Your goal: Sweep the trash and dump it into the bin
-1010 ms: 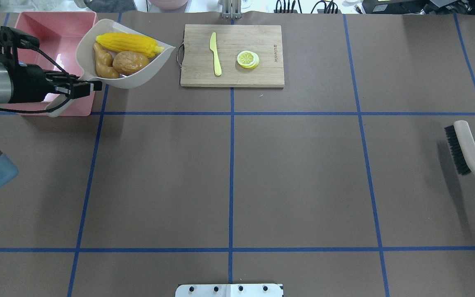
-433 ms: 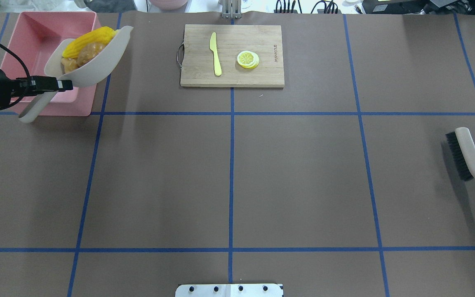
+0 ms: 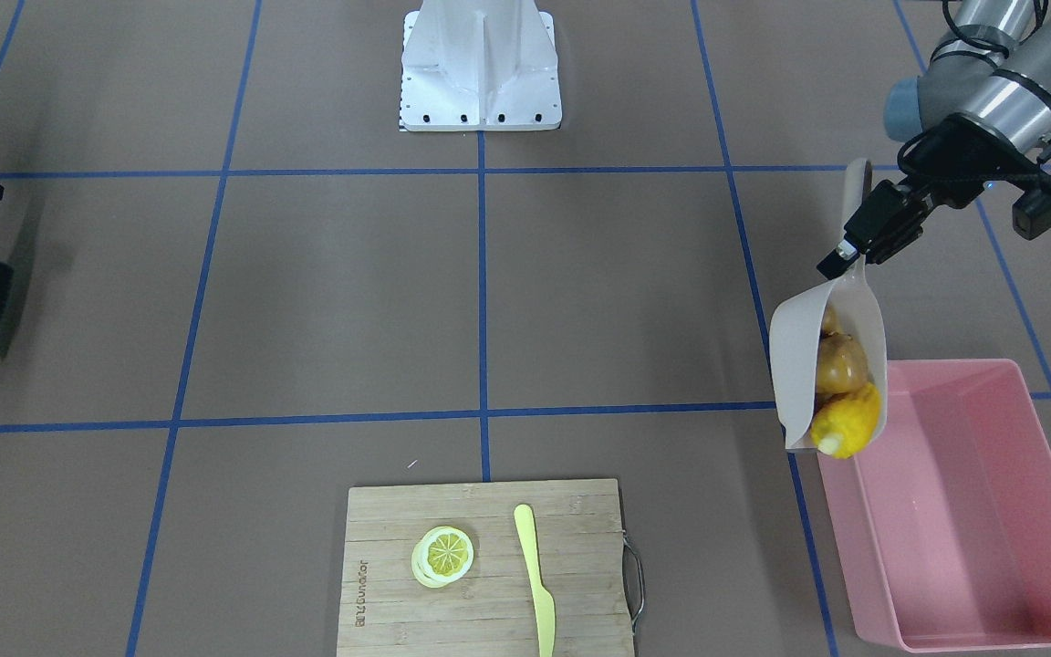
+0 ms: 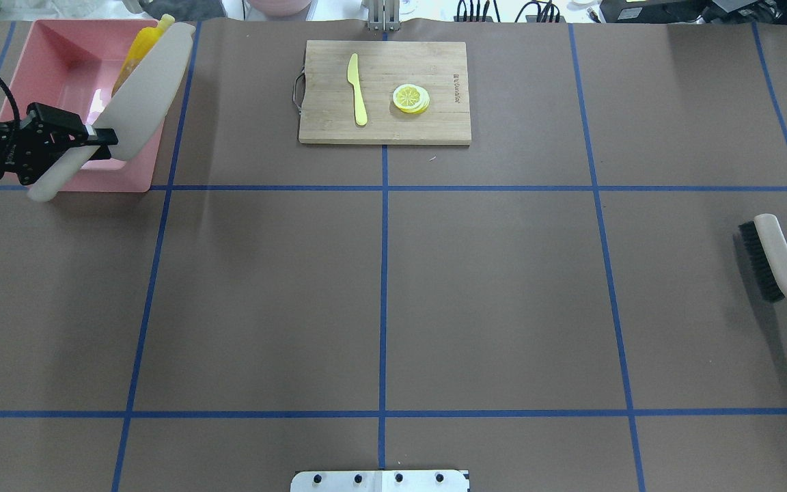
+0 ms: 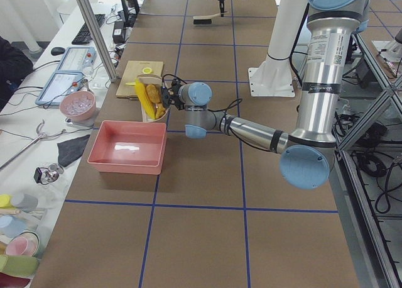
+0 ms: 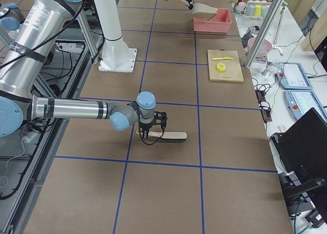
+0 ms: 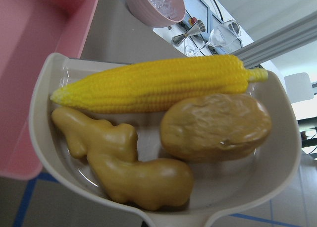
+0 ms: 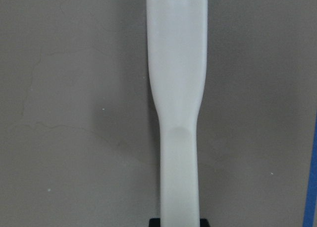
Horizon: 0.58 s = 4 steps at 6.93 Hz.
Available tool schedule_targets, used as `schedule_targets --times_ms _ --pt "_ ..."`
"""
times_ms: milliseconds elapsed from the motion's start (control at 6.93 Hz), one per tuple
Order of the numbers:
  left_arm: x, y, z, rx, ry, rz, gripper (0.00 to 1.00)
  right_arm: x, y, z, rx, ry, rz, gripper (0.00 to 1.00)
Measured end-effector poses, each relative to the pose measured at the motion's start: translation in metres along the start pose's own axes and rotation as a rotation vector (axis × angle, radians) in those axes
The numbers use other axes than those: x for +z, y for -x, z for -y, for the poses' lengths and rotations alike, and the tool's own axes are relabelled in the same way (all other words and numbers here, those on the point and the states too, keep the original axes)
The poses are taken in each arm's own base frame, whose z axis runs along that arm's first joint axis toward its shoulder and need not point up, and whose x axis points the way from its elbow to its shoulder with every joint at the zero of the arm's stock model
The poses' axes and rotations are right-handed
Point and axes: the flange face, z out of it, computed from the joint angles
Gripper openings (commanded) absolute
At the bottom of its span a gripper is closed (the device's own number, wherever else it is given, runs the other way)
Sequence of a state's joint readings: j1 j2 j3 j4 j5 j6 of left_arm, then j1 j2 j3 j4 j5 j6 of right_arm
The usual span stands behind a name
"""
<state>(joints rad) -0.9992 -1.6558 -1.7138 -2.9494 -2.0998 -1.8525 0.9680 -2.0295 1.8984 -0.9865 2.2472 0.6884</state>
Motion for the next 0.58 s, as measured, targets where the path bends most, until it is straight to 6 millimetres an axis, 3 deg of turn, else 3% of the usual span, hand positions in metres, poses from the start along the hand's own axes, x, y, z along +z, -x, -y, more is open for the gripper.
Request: schedule_targets --times_ms 289,577 --pt "-0.026 -0.008 0.012 -0.153 0.034 -0.009 0.00 0.003 -0.001 -0.001 0.002 0.005 -0.002 0.00" --pt "-0.053 -0.001 0.022 -0.180 0.047 -0.006 0.00 0.005 0.000 -0.001 0.001 0.010 -0.002 0.00"
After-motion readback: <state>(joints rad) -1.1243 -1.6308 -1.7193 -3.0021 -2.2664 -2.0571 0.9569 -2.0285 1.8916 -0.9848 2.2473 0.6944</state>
